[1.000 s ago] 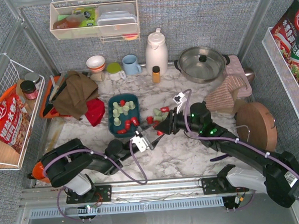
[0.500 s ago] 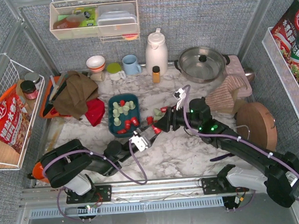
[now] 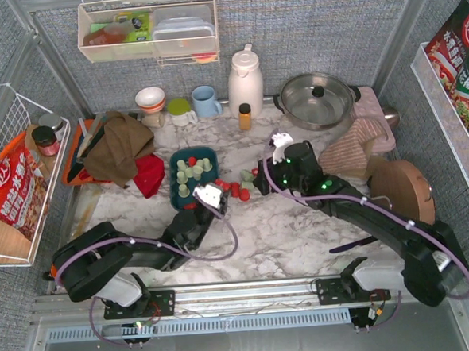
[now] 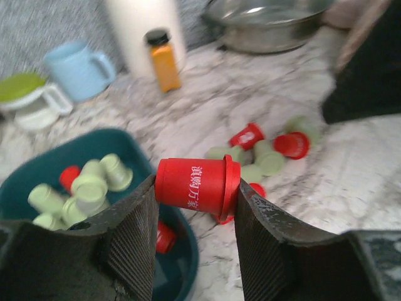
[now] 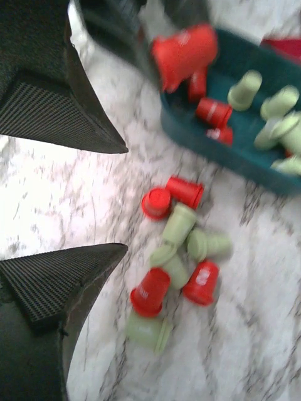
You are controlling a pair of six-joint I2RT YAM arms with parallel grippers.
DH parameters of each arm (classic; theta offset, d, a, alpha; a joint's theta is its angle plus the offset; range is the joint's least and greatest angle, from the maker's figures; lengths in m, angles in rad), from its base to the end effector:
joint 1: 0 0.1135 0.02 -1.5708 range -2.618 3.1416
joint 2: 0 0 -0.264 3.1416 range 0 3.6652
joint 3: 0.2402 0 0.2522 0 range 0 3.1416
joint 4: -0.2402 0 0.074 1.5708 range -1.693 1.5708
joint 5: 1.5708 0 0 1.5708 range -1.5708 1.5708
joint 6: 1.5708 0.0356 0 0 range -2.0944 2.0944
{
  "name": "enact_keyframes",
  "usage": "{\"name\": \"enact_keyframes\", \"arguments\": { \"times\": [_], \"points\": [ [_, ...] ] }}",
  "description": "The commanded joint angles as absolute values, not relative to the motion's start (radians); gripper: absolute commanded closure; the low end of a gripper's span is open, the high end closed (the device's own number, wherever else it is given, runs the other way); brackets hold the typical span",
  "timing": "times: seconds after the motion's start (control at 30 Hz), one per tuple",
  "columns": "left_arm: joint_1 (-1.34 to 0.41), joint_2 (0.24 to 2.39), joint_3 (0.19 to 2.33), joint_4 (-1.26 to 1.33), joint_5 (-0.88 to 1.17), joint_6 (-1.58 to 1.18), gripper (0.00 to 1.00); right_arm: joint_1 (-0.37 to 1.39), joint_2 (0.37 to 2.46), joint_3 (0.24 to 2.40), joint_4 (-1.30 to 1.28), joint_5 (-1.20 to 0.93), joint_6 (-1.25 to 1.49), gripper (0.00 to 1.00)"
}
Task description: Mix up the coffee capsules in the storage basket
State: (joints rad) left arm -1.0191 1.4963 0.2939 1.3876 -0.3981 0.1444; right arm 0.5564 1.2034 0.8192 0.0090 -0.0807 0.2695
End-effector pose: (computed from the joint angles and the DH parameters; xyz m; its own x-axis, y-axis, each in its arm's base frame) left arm 0.1425 -0.2053 0.1895 0.1797 -0.0390 -0.9829 0.5654 0.8218 0.0708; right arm 0.2334 0.1485 0.2836 -0.4571 0.0283 -0.8890 -0.4859 0.8292 0.2762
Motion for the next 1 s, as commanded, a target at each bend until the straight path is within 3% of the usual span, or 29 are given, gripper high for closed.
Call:
{"name": "enact_keyframes", "arguments": {
  "times": [0.0, 0.23, 0.4, 0.67, 0.97],
  "points": [
    [-0.950, 1.452, 0.351, 1.034, -0.549, -0.114, 0.53, 0.534, 1.315, 0.859, -0.049, -0.018, 0.117, 0.38],
    [-0.806, 1.410, 0.374, 0.843, -0.463, -0.329, 0.51, 0.526, 1.487, 0.931, -0.118, -0.042, -0.215, 0.45],
    [-0.769, 1.430, 0.443, 0.712, -0.416, -0.390, 0.41, 0.518, 1.590, 1.038, -0.247, -0.059, -0.444, 0.51],
    [-0.744, 1.425, 0.476, 0.627, -0.440, -0.435, 0.19, 0.503, 1.692, 1.098, -0.296, -0.049, -0.588, 0.52],
    [-0.741, 1.313, 0.469, 0.604, -0.439, -0.404, 0.15, 0.487, 1.782, 1.136, -0.248, -0.025, -0.647, 0.52]
  ]
}}
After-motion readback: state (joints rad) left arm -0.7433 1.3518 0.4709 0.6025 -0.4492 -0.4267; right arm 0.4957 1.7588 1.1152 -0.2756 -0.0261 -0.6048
